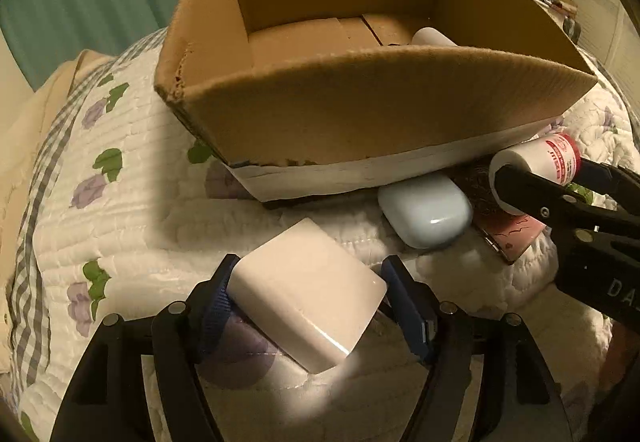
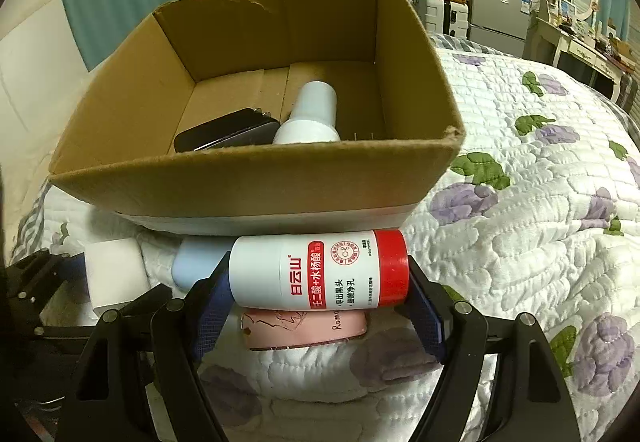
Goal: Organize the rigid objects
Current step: 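Grasp the white square charger with the left tool while the right tool grasps the white-and-red bottle, then carry the charger and bottle over the cardboard box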
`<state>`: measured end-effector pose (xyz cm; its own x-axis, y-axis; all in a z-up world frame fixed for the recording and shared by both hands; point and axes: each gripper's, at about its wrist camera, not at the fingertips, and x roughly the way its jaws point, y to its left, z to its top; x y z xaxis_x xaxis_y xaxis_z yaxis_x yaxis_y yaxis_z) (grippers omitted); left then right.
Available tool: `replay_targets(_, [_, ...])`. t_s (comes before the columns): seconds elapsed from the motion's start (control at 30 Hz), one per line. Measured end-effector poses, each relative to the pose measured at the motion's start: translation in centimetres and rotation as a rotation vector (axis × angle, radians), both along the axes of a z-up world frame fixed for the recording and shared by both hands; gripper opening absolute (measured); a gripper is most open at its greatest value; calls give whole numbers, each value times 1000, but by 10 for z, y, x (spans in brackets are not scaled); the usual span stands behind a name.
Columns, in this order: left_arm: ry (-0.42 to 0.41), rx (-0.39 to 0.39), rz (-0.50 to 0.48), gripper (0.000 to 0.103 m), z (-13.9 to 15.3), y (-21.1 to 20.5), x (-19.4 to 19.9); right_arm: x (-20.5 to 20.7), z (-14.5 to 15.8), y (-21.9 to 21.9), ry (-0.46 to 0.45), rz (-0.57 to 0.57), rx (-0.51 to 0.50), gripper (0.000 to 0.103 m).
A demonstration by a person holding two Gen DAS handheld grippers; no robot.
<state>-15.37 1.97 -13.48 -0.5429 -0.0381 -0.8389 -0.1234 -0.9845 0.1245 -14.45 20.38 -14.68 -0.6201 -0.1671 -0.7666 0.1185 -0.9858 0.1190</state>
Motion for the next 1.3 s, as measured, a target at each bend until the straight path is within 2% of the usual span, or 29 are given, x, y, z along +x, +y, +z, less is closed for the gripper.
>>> replay_targets(0.1, [8, 43, 1, 71, 4, -6, 5, 6, 5, 0, 6, 0, 12, 78])
replay_targets(0.4, [73, 66, 10, 71, 40, -1, 38, 35, 45, 4, 65, 3, 36, 78])
replay_targets(0.53, [122, 97, 4, 71, 70, 2, 50, 48, 78, 9, 118, 6, 55, 78])
replay_targets(0.73, [215, 124, -12, 71, 125, 10, 57, 60, 145, 13, 237, 19, 71, 77])
replay_targets(0.87, [274, 133, -15, 71, 157, 8, 45, 60, 187, 13, 310, 32, 65, 78])
replay_targets(1.07, [338, 141, -20, 71, 193, 8, 11, 38, 225, 9, 392, 57, 70, 77])
replay_targets(1.2, [337, 133, -18, 71, 190, 8, -23, 16, 226, 9, 404, 60, 52, 78])
replay_targets(1.3, [315, 110, -7, 71, 173, 10, -49, -5, 211, 10, 385, 61, 38, 77])
